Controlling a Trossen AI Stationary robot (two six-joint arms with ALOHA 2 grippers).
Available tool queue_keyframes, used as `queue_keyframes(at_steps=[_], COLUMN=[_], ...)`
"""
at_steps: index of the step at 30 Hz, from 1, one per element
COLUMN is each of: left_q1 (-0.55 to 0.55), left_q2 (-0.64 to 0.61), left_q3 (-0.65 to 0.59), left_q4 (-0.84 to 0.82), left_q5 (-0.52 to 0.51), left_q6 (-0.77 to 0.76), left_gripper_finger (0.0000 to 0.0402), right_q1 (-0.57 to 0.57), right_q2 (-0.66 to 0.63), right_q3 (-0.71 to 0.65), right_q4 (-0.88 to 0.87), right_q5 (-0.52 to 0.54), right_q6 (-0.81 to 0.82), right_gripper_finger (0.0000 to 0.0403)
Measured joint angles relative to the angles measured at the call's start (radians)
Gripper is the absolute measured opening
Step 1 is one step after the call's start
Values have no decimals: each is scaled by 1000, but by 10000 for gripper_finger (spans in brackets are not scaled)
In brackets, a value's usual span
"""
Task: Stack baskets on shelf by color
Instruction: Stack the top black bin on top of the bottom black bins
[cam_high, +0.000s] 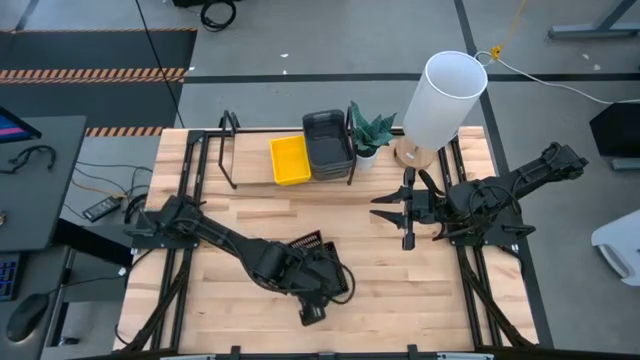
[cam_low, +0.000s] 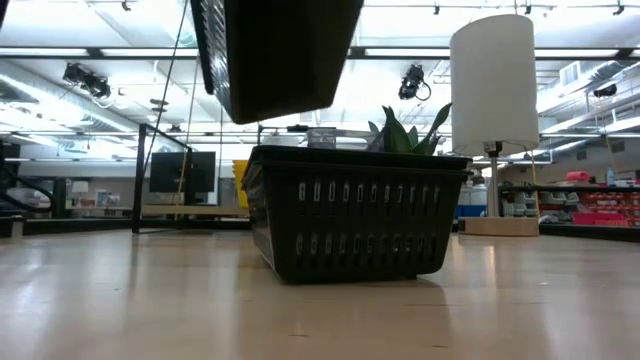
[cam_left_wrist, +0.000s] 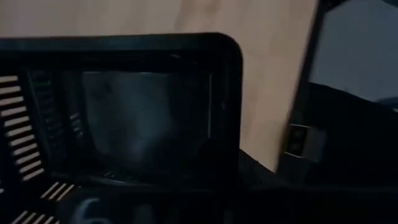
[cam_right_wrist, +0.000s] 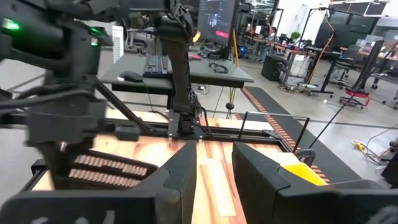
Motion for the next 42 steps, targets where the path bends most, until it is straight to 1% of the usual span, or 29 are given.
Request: queue_keyframes(at_steps=[3, 7, 16, 20, 24, 30, 33, 35, 38, 42], left_q1=[-4, -1, 20, 28, 40, 51, 56, 59, 60, 60], left_q2=[37, 74, 119, 137, 164, 210, 221, 226, 234, 231], left_q3=[26, 25, 25, 24, 24, 23, 23, 23, 23, 23], left_q4=[14, 83, 113, 91, 15, -158, -190, -199, -220, -228], left_q5=[38, 86, 97, 83, 68, 21, 18, 37, 53, 77], left_q6=[-4, -4, 38, 63, 92, 155, 169, 184, 186, 187], left_gripper_finger=[7, 7, 8, 8, 8, 9, 9, 10, 26, 77], right_q1=[0, 0, 0, 0, 0, 0, 0, 0, 0, 0], right_q2=[0, 0, 0, 0, 0, 0, 0, 0, 0, 0], right_q3=[0, 0, 0, 0, 0, 0, 0, 0, 0, 0], right_q4=[0, 1, 3, 3, 3, 1, -1, -1, -2, -2], right_q5=[0, 0, 0, 0, 0, 0, 0, 0, 0, 0], right_q6=[-1, -1, -4, -5, -5, -5, -2, -2, -2, -2], right_gripper_finger=[108, 108, 108, 108, 108, 108, 108, 108, 108, 108])
